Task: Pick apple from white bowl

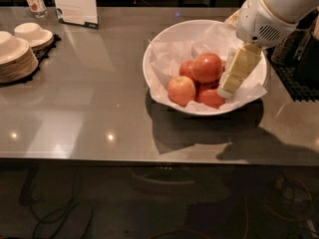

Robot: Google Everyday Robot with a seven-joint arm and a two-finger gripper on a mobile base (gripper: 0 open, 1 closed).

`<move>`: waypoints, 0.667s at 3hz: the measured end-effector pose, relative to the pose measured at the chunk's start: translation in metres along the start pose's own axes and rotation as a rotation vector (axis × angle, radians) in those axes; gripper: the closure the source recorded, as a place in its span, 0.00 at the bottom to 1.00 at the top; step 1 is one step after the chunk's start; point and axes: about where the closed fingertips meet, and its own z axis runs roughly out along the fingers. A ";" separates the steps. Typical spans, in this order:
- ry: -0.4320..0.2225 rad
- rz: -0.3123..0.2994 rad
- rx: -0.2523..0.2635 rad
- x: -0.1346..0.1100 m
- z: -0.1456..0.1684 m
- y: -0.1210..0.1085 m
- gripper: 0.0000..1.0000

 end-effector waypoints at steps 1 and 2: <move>-0.001 0.001 -0.003 0.000 0.002 -0.001 0.00; -0.012 0.024 0.000 0.003 0.004 -0.001 0.00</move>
Offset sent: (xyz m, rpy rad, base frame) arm 0.0036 -0.0071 -0.0084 0.0427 0.0123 -0.0452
